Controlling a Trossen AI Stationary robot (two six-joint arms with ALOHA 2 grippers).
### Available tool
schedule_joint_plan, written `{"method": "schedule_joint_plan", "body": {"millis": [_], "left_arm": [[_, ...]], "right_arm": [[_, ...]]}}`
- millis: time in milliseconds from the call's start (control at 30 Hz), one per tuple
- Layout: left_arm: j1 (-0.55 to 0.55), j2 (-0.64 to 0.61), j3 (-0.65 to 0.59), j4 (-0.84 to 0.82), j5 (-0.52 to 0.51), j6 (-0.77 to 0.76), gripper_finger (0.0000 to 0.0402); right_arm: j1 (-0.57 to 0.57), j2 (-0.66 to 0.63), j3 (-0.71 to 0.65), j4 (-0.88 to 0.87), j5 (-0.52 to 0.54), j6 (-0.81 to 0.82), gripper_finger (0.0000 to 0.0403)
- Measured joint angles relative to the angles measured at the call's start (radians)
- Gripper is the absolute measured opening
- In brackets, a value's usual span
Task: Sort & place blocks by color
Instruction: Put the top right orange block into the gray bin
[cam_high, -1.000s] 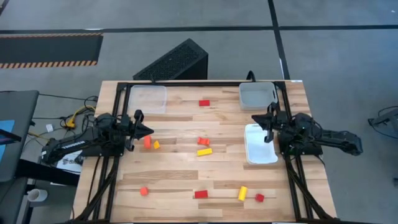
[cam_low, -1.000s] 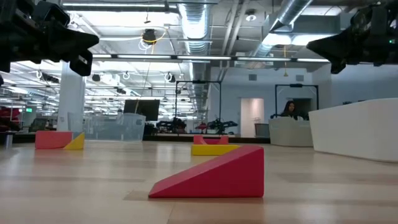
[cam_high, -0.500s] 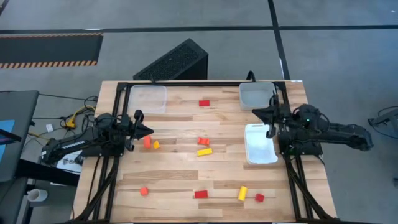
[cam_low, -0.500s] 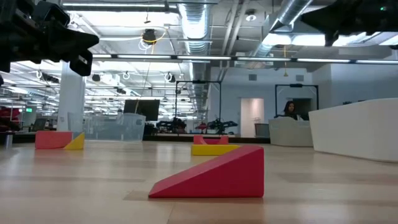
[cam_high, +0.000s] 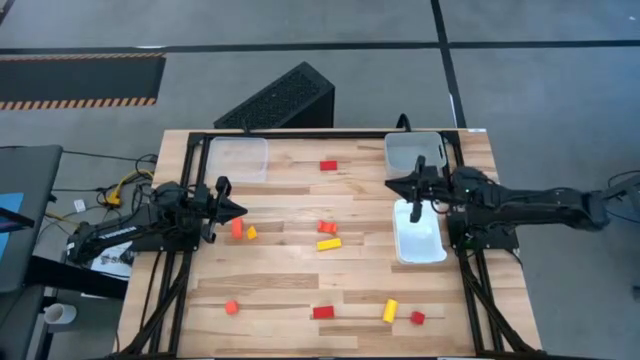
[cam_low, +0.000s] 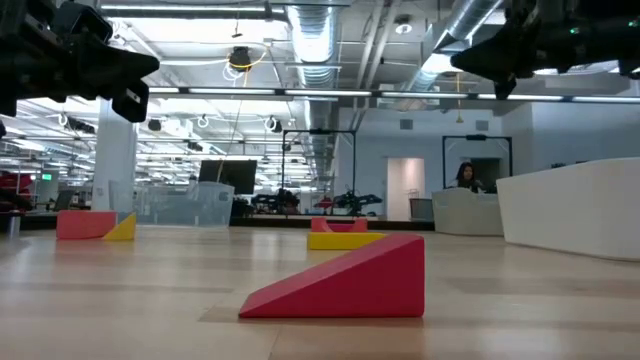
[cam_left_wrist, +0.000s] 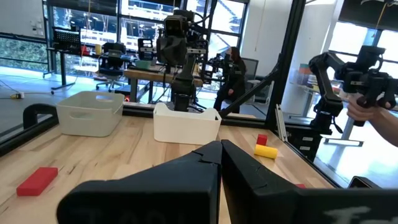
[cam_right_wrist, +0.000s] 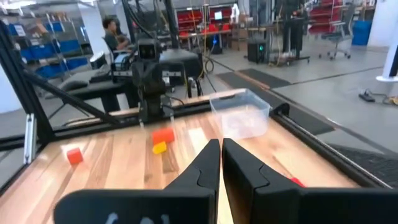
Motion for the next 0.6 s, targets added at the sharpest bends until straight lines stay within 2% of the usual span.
{"method": "schedule_joint_plan", "body": {"millis": [300, 467, 600], "left_arm": [[0.000, 0.000, 0.000, 0.000, 0.000, 0.000, 0.0000], [0.000, 0.000, 0.000, 0.000, 0.000, 0.000, 0.0000], [0.000, 0.000, 0.000, 0.000, 0.000, 0.000, 0.0000]], "right_arm": [[0.049, 0.178, 0.008, 0.144, 0.001, -0.015, 0.0044], [0.075, 0.285, 0.077, 0.140, 0.004, -0.027, 0.0047], [0.095, 0.384, 0.151, 0.130, 0.005, -0.058, 0.0064]]}}
